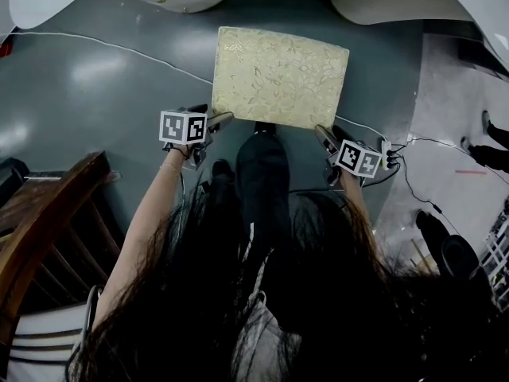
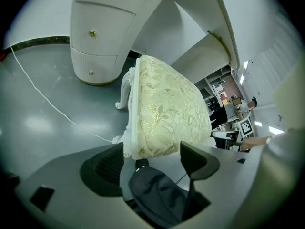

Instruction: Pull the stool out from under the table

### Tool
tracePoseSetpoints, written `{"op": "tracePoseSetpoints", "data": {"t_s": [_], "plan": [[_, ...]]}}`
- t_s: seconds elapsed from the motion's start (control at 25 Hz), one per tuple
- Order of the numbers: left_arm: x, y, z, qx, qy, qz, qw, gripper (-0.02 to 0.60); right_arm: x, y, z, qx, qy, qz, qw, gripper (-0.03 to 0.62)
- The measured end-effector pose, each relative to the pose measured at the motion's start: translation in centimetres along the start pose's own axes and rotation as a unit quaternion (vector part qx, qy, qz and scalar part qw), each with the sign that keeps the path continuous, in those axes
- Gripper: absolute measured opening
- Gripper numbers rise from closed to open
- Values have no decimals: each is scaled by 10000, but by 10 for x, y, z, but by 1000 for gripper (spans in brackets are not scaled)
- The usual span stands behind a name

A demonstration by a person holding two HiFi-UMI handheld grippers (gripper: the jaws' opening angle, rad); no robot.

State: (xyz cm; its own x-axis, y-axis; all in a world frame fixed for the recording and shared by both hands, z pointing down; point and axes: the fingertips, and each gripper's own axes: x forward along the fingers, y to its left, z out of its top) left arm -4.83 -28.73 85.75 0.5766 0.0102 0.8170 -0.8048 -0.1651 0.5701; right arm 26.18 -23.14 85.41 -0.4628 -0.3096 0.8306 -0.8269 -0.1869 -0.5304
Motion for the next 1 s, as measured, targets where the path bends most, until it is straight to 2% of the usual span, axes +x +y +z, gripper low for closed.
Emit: {"op": "tracePoseSetpoints", "data": {"t_s": [0.12,0.24,0.4,0.68,0.84,1.0], "plan": [[-14,-4,-15,-20,-66,116,9999,364,-5,12,-6,167,-110,-84,9998,291],[-30,-24,-30,105,-120,-51,9999,364,-15,32,-3,188,-348,-108,9992,291],[-67,-64,-22,301,-685,-366,9965,364,-38,80,13,-163,-688,120,9974,291],[-156,-128,-6,536,-1545,-863,9828,364,-100,188,20,-752,-1224,662,9874,290],[-203,-154,-5,809,-1806,-1156,9734,364,-132,242,16,-904,-1508,877,9805,290],[-251,-172,-19,988,-2066,-1276,9650,363,-163,285,0,-1042,-1703,1030,9744,289]]}}
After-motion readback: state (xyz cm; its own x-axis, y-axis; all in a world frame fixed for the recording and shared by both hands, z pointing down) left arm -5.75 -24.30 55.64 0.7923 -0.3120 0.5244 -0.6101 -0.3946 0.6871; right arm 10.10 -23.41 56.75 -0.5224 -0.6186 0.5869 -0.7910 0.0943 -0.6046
